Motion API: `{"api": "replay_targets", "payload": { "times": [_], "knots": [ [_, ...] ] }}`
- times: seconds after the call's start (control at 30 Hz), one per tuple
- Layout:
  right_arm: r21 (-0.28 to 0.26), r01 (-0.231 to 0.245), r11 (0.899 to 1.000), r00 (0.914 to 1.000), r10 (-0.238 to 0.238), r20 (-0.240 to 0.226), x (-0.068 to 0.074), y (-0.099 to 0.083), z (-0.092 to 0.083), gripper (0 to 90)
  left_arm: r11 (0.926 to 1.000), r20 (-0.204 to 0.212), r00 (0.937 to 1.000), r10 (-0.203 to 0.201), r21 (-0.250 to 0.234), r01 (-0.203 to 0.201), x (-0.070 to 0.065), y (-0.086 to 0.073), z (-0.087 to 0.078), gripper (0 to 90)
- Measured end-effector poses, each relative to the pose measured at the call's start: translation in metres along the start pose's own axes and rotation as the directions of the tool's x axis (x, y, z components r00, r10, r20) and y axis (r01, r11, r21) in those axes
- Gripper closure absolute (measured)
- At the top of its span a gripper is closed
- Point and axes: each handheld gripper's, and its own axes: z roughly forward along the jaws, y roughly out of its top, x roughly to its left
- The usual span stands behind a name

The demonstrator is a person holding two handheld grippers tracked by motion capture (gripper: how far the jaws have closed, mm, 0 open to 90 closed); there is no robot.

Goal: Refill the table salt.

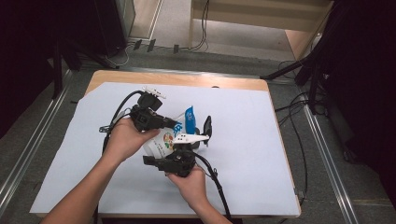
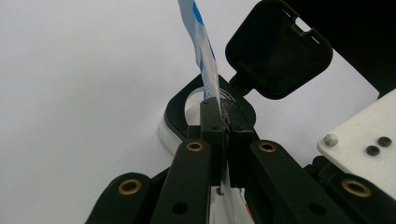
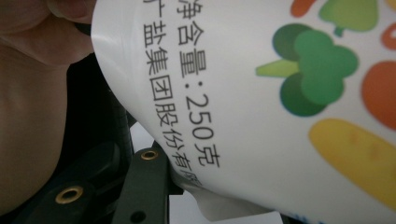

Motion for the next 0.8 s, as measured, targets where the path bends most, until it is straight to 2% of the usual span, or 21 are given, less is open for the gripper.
{"api": "replay_targets", "payload": {
  "times": [0.5, 0.8],
  "knots": [
    [-0.016, -0.025, 1.0, 0.9988, 0.025, -0.042, -0.0013, 0.0007, -0.0004, 67.8, 1.0, 0.015, 0.9999, -0.002, -0.004, 0.002, 0.0, -0.0002, -0.0011, 89.4],
    [-0.017, -0.018, 1.0, 0.999, 0.018, -0.041, -0.0007, 0.0005, -0.0005, 68.1, 1.0, 0.016, 0.9999, 0.006, -0.001, -0.006, -0.0005, -0.0007, -0.0014, 88.9]
  ]
}}
